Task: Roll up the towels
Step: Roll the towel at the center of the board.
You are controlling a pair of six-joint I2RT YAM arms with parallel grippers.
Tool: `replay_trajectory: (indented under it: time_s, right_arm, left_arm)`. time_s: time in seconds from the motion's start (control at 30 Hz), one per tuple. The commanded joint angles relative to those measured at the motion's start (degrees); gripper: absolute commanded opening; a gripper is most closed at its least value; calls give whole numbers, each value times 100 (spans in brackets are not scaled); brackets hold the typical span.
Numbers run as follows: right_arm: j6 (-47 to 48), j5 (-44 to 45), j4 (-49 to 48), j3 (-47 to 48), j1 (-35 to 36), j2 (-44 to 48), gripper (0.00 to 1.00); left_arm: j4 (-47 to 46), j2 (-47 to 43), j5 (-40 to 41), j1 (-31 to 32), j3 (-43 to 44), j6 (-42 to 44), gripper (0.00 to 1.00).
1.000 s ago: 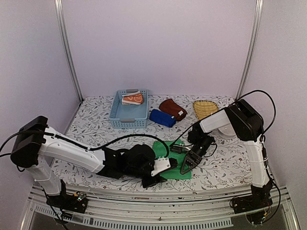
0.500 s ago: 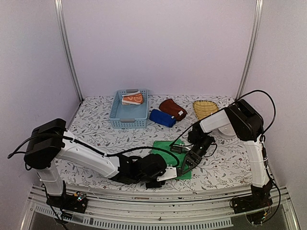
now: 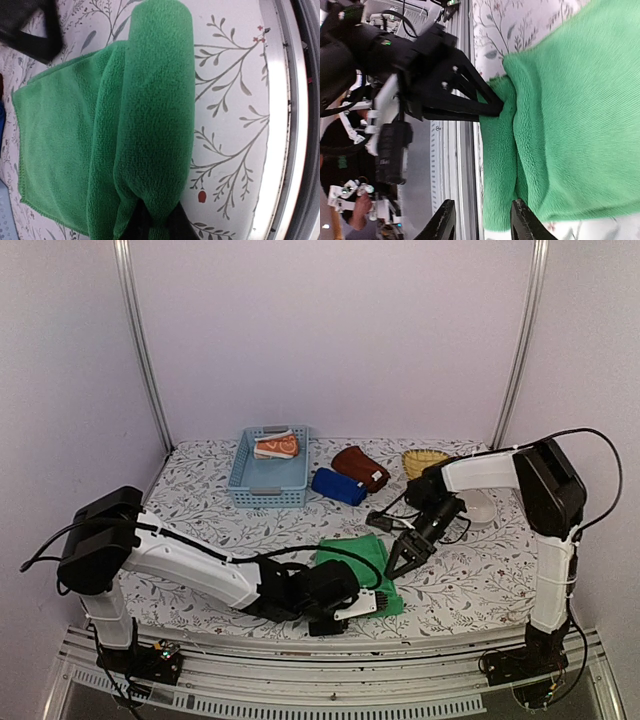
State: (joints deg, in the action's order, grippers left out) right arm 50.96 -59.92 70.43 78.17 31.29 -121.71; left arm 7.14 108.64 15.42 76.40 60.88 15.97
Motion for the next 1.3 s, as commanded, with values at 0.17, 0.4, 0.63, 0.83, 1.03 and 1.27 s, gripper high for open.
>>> replay_trajectory:
  time_s: [0.17,0.4,0.63,0.83,1.03,1.27]
  right_arm:
    - [-1048,983,-2068,-1017,-413,3306,37]
    - [-493,1859,-2866,-2389,311,4506,30]
    - [-691,3184,-3799,-2968,1788,4278,37]
    - [-736,3894,-4507,-3009,2321,3789,41]
    - [-753,4250,-4946,-3057,2574,3225,43]
    - [-780,4539,-5081,-3090,2820,2991,37]
  left_arm:
    - [1366,265,-2956,-692,538,-1188,5]
    - [1248,642,-4716,-1531,515,-2304,2]
    - [1153,904,-5589,-1860,574,-2599,1]
    - [1176,956,-5754,-1951,596,-2564,1]
    - [1182,1035,-5828,-1999,618,-2564,0]
    - [1118,1050,-5990,-2105,577,-2593,0]
